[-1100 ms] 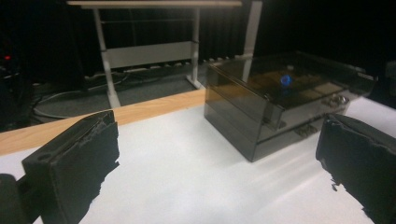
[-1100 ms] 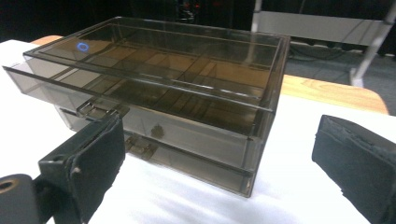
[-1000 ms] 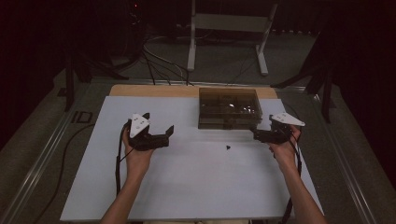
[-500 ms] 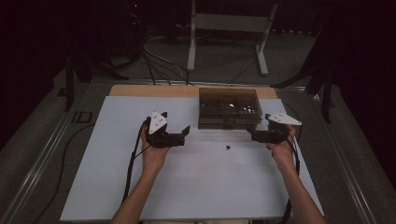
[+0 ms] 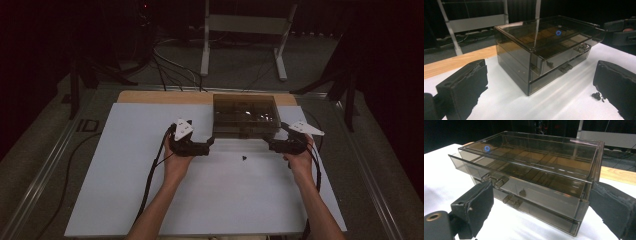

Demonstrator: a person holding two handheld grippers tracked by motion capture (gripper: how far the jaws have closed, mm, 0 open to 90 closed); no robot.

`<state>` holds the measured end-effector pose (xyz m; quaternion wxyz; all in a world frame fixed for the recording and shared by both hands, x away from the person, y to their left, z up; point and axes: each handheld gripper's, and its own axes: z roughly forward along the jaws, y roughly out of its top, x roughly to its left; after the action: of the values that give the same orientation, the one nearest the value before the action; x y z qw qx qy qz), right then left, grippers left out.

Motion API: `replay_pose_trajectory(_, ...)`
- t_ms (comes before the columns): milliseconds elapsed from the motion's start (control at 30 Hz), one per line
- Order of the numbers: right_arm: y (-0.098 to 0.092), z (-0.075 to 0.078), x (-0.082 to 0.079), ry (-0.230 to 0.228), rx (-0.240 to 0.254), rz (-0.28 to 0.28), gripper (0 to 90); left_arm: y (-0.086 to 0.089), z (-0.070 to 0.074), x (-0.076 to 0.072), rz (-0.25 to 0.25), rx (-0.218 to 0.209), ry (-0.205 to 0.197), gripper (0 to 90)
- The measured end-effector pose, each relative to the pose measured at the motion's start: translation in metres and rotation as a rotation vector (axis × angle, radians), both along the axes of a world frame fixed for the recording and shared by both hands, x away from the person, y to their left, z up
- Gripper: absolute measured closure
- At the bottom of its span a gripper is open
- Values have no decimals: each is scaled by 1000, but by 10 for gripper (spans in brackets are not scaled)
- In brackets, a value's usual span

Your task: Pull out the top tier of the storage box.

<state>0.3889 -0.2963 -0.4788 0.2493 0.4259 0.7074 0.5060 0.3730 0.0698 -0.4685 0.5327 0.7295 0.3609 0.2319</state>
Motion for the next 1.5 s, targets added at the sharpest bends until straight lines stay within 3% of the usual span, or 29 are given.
replay_pose_trajectory(233, 1, -2, 1, 5, 1, 3, 65, -9, -4, 4, -34, 6, -2, 17)
replay_pose_trajectory(467, 2, -4, 0, 7, 0, 5, 65, -15, -8, 8, -52, -15, 12, 19)
replay_pose_trajectory(800, 2, -5, 0, 6, -7, 4, 65, -30, -12, 14, -91, -3, 31, 21)
replay_pose_trajectory(1300, 2, -6, 0, 12, 3, 1, 68, -43, -18, 19, -106, -10, 39, 36)
replay_pose_trajectory(1500, 2, -5, 0, 15, -8, -17, 127, -48, -19, 19, -103, 15, 69, 125)
